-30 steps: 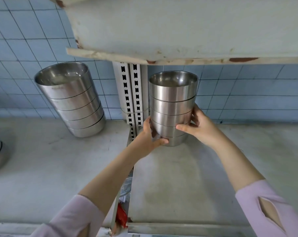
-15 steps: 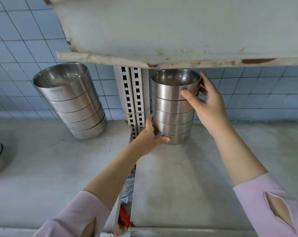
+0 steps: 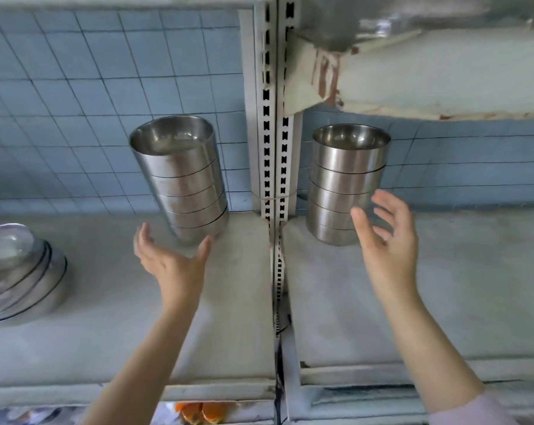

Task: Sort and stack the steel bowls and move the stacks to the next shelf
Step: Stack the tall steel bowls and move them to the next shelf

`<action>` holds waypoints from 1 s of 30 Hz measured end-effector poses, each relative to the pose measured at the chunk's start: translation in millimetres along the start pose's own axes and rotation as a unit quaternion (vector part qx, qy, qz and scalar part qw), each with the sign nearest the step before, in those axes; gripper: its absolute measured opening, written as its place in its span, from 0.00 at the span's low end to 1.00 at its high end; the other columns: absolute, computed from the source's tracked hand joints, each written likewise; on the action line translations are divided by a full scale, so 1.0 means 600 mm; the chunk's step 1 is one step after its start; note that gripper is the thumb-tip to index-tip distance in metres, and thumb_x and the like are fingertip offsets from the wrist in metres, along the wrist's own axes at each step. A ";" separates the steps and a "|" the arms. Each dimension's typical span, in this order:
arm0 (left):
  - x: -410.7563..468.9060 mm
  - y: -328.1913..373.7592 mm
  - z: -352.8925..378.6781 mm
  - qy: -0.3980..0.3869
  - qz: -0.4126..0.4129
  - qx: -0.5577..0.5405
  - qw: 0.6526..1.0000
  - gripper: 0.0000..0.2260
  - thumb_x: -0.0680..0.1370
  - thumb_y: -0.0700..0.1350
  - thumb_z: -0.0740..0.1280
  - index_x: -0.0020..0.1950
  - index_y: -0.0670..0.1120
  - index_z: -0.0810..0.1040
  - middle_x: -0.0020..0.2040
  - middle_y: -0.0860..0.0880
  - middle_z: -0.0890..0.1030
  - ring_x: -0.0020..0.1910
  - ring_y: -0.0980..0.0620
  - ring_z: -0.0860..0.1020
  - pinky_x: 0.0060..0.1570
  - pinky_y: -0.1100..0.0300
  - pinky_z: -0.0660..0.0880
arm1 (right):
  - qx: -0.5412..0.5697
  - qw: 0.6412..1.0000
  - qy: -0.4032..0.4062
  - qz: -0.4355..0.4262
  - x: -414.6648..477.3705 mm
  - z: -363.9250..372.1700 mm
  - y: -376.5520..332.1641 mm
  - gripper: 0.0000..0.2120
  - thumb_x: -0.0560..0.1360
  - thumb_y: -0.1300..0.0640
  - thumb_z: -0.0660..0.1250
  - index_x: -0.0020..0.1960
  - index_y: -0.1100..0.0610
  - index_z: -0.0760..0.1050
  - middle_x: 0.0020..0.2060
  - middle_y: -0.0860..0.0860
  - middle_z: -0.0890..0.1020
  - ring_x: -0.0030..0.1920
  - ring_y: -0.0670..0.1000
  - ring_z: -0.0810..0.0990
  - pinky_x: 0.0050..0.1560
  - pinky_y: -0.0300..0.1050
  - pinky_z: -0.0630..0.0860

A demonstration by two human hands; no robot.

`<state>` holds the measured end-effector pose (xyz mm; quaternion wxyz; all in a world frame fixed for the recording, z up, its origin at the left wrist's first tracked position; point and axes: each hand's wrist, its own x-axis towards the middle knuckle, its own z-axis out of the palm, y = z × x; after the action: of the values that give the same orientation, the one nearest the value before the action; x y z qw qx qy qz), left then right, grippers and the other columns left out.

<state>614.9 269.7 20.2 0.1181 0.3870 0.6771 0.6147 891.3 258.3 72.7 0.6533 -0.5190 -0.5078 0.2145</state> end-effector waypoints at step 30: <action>0.067 -0.051 -0.212 -0.507 0.009 -0.064 0.860 0.42 0.62 0.44 0.82 0.71 0.54 0.66 0.63 0.56 0.77 0.64 0.56 0.74 0.53 0.72 0.72 | 0.036 0.967 -0.239 0.082 -0.220 0.205 -0.180 0.20 0.80 0.41 0.57 0.71 0.33 0.60 0.69 0.32 0.72 0.71 0.38 0.70 0.71 0.46 0.68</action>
<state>495.1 204.0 32.0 0.4634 0.6429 0.4797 0.3766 703.7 168.4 104.5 0.5115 -0.4687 -0.5969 0.4030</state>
